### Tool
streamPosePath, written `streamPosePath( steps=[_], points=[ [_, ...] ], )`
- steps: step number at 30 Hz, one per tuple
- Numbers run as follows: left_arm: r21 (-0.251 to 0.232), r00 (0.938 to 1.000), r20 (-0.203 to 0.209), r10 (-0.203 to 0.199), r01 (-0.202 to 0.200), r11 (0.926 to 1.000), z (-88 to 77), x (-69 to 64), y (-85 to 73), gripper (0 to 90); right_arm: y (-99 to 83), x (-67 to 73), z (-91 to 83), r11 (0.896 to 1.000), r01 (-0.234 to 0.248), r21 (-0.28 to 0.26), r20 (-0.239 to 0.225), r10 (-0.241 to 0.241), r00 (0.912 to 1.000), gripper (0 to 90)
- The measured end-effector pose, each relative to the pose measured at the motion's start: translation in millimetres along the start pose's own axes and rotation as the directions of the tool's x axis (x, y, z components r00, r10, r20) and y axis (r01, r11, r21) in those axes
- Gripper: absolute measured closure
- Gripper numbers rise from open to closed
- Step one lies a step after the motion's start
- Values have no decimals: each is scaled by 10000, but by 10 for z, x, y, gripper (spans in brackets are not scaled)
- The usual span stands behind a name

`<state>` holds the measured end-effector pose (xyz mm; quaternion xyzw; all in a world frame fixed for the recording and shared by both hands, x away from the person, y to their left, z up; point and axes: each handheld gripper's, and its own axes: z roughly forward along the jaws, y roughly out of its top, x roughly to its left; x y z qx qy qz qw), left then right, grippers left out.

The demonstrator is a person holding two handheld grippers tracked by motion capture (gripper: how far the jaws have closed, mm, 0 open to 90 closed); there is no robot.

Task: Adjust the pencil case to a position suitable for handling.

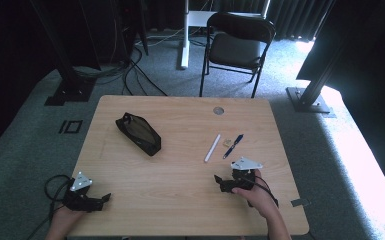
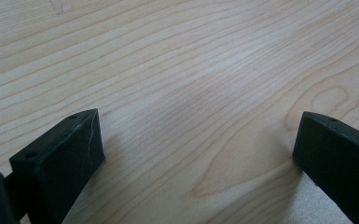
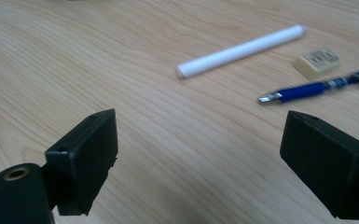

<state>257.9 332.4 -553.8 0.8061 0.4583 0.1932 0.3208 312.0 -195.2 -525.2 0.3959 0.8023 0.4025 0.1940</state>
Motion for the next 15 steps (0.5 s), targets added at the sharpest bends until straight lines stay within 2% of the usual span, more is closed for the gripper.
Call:
streamPosePath(
  steps=[4,15],
  points=[
    [0,10000,-2,0,0,10000,0,0,0,20,73,52,72,10000,-9,-70,-194,8,9998,110],
    [0,10000,-2,2,-2,10000,0,0,0,20,282,275,297,9991,343,-236,-745,-360,9966,111]
  ],
)
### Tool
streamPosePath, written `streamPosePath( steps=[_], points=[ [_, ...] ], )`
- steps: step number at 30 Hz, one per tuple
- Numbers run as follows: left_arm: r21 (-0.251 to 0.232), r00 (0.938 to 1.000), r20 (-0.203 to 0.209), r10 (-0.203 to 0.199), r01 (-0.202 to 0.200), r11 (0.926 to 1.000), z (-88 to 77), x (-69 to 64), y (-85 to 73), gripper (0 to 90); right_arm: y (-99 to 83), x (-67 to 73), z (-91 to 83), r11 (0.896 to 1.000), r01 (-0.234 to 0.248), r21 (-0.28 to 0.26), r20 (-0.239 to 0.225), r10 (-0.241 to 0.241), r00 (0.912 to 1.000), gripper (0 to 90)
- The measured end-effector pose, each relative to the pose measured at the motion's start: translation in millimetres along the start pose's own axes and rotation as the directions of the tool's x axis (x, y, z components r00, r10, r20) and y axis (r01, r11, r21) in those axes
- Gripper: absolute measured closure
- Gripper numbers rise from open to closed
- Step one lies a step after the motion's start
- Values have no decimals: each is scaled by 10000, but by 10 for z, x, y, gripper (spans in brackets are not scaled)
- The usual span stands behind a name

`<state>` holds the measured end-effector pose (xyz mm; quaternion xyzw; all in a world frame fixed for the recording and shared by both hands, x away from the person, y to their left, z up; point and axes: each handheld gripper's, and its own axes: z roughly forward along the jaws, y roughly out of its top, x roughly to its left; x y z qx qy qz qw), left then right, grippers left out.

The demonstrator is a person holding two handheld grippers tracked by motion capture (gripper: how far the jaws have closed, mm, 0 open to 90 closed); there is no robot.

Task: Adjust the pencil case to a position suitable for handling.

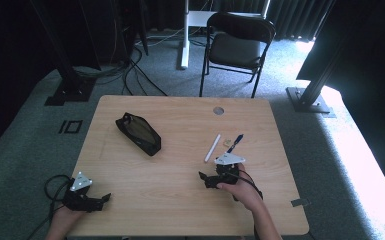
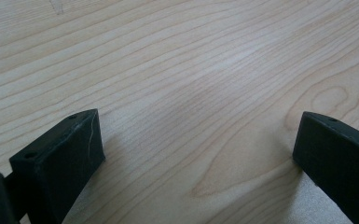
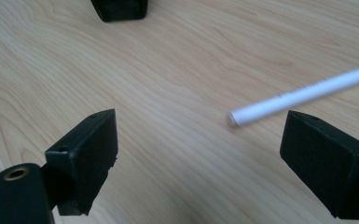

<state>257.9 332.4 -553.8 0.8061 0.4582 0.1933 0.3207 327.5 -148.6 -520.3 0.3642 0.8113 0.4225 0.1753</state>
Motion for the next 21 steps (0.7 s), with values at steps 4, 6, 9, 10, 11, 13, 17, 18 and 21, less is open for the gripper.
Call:
streamPosePath(
  steps=[4,6,9,10,11,13,17,18,21],
  points=[
    [0,10000,-1,0,0,10000,0,0,0,20,57,55,84,10000,57,-58,-114,-58,9999,110],
    [1,10000,-1,4,-4,10000,0,-1,0,20,85,91,133,9999,95,-97,-222,-97,9997,110],
    [0,10000,-1,3,-3,10000,0,0,0,20,116,139,192,9998,205,-54,-331,-207,9992,111],
    [-1,10000,-1,1,-1,10000,0,-1,0,20,129,160,211,9998,189,-51,-360,-191,9992,111],
    [0,10000,0,2,-2,10000,0,0,0,20,145,182,235,9998,194,-99,-397,-198,9990,110],
    [-4,10000,0,1,-1,10000,0,0,0,20,170,217,274,9997,190,-172,-503,-199,9985,110],
    [0,10000,1,1,-1,10000,0,0,0,20,220,254,348,9996,253,-137,-607,-261,9978,110],
    [-1,10000,1,0,0,10000,0,0,0,20,240,265,372,9996,247,-138,-627,-255,9977,110],
    [0,10000,0,1,-1,10000,0,0,0,20,289,294,428,9995,244,-198,-708,-257,9972,110]
  ],
)
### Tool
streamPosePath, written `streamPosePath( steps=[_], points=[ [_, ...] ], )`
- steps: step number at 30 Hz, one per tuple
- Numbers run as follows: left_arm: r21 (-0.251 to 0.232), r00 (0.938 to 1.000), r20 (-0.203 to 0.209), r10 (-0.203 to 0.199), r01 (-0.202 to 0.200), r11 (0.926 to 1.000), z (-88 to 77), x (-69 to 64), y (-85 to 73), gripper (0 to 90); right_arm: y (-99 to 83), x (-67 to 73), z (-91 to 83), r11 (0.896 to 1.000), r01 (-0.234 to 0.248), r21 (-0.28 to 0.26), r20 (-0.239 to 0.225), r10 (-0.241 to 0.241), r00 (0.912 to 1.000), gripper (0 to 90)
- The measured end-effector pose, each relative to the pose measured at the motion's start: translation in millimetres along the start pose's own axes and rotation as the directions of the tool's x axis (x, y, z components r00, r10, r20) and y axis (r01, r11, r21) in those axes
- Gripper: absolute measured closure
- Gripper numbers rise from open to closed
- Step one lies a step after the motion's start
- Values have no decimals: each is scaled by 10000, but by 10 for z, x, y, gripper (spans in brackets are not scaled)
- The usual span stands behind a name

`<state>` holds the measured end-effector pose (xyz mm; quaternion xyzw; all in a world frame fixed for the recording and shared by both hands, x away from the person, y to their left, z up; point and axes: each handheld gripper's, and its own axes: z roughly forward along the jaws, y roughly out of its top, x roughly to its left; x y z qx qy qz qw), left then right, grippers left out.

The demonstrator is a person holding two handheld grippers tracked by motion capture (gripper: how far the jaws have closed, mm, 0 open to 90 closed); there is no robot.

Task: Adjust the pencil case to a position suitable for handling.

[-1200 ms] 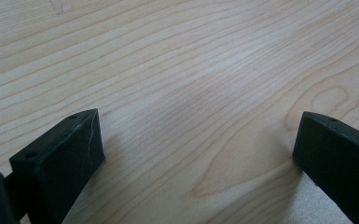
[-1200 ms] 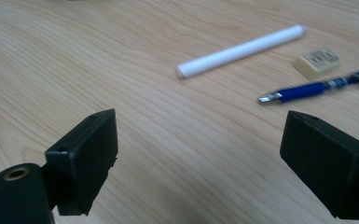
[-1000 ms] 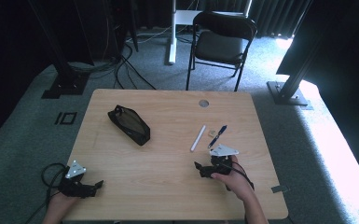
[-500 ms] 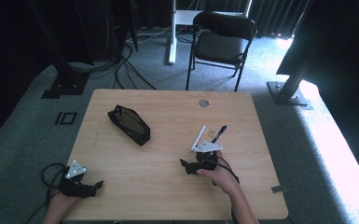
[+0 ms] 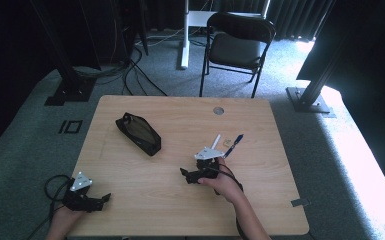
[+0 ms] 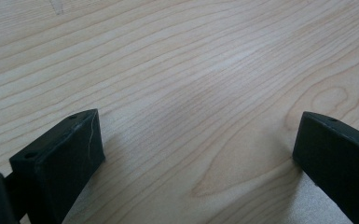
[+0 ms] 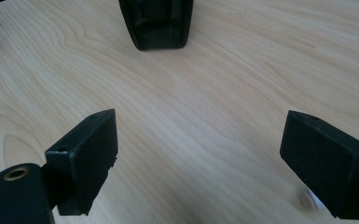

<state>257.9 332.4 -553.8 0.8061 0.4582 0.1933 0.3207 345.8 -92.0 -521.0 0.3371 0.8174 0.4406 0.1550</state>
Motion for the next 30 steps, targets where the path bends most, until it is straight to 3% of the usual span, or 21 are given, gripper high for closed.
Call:
streamPosePath(
  steps=[3,15,25,30],
  points=[
    [-4,10000,1,1,-1,10000,0,0,0,20,35,25,61,9998,210,-54,74,-209,9998,110],
    [-5,10000,0,-1,1,10000,0,0,0,20,153,200,342,9976,663,-202,-331,-669,9972,110],
    [-1,10000,-1,4,-4,10000,0,0,0,20,341,268,536,9986,310,-440,-562,-334,9979,111],
    [-1,10000,-1,4,-4,10000,0,0,0,20,419,264,606,9982,156,-583,-466,-183,9987,122]
  ],
)
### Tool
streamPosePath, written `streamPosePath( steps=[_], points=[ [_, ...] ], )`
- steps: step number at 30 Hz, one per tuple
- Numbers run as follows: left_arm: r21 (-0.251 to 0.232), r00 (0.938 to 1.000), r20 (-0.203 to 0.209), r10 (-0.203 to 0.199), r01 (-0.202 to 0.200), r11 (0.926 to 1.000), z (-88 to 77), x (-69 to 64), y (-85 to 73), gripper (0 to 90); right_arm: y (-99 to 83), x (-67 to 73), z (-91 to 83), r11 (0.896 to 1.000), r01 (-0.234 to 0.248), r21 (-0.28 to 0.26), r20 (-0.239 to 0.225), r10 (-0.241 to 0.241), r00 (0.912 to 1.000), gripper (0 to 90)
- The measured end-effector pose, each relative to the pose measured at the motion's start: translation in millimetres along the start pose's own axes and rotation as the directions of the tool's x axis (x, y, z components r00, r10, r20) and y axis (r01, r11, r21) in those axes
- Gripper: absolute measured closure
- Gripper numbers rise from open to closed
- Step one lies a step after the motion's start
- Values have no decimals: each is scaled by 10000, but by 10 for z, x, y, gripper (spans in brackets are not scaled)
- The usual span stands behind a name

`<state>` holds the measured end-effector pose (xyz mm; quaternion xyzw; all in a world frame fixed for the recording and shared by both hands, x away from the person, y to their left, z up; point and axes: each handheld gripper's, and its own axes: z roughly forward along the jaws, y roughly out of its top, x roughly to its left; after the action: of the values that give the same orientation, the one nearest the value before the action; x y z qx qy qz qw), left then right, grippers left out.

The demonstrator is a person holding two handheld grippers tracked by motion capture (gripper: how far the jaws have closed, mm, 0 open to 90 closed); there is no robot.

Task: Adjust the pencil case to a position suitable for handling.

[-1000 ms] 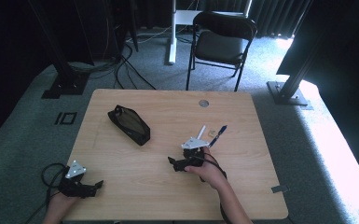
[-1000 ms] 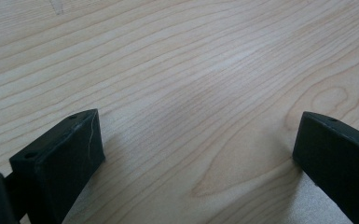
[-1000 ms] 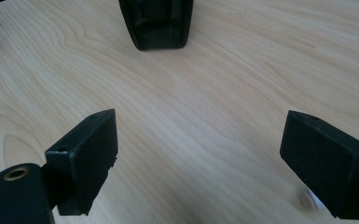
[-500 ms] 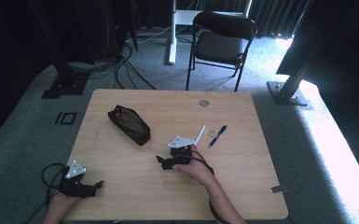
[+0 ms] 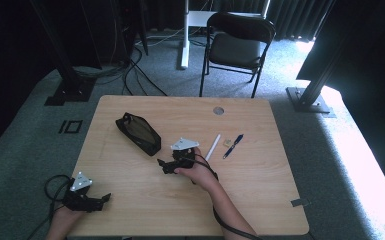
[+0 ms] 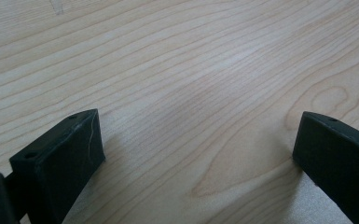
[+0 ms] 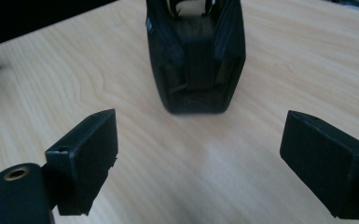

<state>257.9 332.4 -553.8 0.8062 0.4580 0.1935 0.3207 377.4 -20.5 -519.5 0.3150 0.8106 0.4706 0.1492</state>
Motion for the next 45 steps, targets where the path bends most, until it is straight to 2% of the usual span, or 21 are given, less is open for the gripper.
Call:
streamPosePath(
  steps=[7,9,12,13,17,23,25,28,29,30,32,33,34,36,45],
  points=[
    [2,10000,1,-2,2,10000,0,0,0,20,93,25,104,9996,67,-258,-89,-69,9999,170],
    [0,10000,0,-3,3,10000,0,0,0,20,117,42,133,9990,231,-374,-2,-231,9997,209],
    [1,10000,0,-1,1,10000,0,0,0,20,137,51,158,9987,233,-458,40,-232,9997,221],
    [-2,10000,23,28,-28,10000,0,-1,0,20,169,50,184,9984,265,-495,89,-261,9996,311],
    [3,10000,40,50,-50,10000,0,-2,0,20,204,49,218,9986,314,-414,108,-310,9995,352],
    [3,10000,41,50,-50,10000,0,-1,0,20,228,70,294,9937,926,-629,391,-903,9952,447],
    [4,10000,41,52,-52,10000,0,-1,0,20,230,77,325,9974,665,-291,501,-650,9966,460],
    [2,10000,41,52,-52,10000,0,-1,0,20,245,69,355,9982,478,-353,575,-457,9973,548],
    [2,10000,41,52,-52,10000,0,-1,0,20,245,69,355,9982,478,-353,575,-457,9973,548],
    [-1,10000,42,48,-48,10000,0,-1,0,20,268,62,358,9992,250,-314,397,-237,9989,631],
    [1,10000,41,49,-49,10000,0,-2,0,20,280,63,359,9993,353,-136,387,-348,9986,652],
    [3,10000,41,51,-51,10000,0,-1,0,20,296,67,356,9995,314,18,431,-315,9986,713],
    [3,10000,41,51,-51,10000,0,-1,0,20,300,67,350,9998,177,45,412,-179,9990,726],
    [1,10000,41,49,-49,10000,0,-1,0,20,305,69,335,9995,229,205,408,-238,9989,728],
    [1,10000,43,48,-48,10000,0,-1,0,20,258,77,229,9995,115,305,205,-122,9997,731]
  ],
)
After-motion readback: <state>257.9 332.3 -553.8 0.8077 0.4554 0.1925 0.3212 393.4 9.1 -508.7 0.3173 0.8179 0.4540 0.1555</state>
